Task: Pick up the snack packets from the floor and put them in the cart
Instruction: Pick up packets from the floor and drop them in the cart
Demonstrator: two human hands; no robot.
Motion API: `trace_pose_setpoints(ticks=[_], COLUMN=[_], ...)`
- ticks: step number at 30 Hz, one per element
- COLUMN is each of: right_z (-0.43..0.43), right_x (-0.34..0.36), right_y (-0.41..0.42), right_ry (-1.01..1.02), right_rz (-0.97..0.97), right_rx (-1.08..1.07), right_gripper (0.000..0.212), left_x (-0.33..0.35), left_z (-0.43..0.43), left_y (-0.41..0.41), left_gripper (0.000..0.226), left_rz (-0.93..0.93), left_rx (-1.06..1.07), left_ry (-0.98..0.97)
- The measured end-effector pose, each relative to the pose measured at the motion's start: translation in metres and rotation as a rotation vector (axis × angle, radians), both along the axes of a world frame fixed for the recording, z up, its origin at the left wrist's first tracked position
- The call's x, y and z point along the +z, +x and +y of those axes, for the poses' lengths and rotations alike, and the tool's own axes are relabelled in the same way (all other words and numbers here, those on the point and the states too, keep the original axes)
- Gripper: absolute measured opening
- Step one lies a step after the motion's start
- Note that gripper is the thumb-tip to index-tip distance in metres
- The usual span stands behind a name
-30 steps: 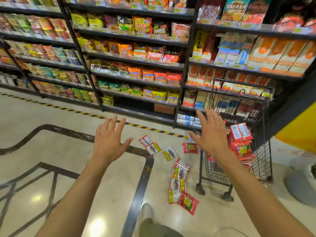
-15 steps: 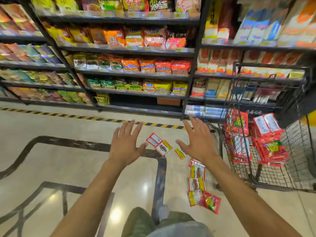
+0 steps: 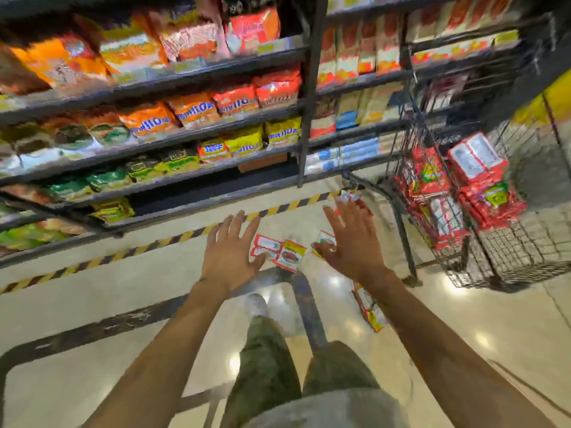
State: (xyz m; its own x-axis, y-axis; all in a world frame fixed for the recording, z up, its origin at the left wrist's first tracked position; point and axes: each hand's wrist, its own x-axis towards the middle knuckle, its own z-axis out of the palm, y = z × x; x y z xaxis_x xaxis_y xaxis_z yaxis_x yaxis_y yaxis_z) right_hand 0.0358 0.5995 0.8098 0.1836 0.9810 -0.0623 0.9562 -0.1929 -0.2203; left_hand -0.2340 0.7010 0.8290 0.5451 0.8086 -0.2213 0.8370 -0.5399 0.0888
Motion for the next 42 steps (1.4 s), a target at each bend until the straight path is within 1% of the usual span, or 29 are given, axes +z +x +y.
trace_pose_setpoints(ticks=[2,7,10,13,16,18,20,23,27,30,33,35,38,42], right_z=[0.031,0.093,0.135,0.170,0.186,0.188,0.185,0.173,0.156,0.149,0.144,0.146,0.153,0.167], right_x=[-0.008,-0.042,-0.076,-0.129,-0.208,-0.272,-0.342,-0.455,-0.601,-0.694,-0.772,-0.809,-0.848,-0.879], right_y=[-0.008,-0.018,-0.010,0.011,0.033,0.045,0.054,0.056,0.045,0.030,0.009,-0.008,-0.031,-0.045], right_ry=[-0.032,0.012,0.014,0.079,0.101,0.100,0.063,-0.031,-0.123,-0.223,-0.316,-0.345,-0.381,-0.369], right_rz=[0.022,0.088,0.150,0.209,0.242,0.246,0.250,0.275,0.272,0.318,0.386,0.452,0.543,0.566], right_rx=[-0.090,-0.248,-0.358,-0.439,-0.489,-0.502,-0.517,-0.513,-0.507,-0.538,-0.563,-0.627,-0.772,-1.007], right_gripper=[0.084,0.079,0.081,0.078,0.077,0.076,0.075,0.077,0.079,0.082,0.084,0.086,0.092,0.106], left_x=[-0.009,-0.037,-0.073,-0.127,-0.200,-0.262,-0.336,-0.450,-0.599,-0.703,-0.791,-0.839,-0.882,-0.903], left_z=[0.049,0.127,0.165,0.195,0.216,0.224,0.228,0.232,0.232,0.236,0.239,0.239,0.238,0.242], left_y=[0.006,0.038,0.066,0.093,0.114,0.123,0.129,0.135,0.129,0.117,0.098,0.081,0.061,0.060], left_gripper=[0.080,0.079,0.080,0.079,0.081,0.083,0.082,0.083,0.082,0.093,0.105,0.111,0.113,0.089], left_rz=[0.029,0.034,0.091,0.072,0.052,0.049,0.027,0.069,0.074,0.138,0.217,0.241,0.220,0.279], left_rx=[-0.067,-0.221,-0.296,-0.348,-0.362,-0.373,-0.427,-0.438,-0.483,-0.496,-0.492,-0.496,-0.467,-0.411], left_ry=[-0.014,-0.041,-0.066,-0.086,-0.101,-0.088,-0.081,-0.088,-0.138,-0.182,-0.252,-0.282,-0.287,-0.320])
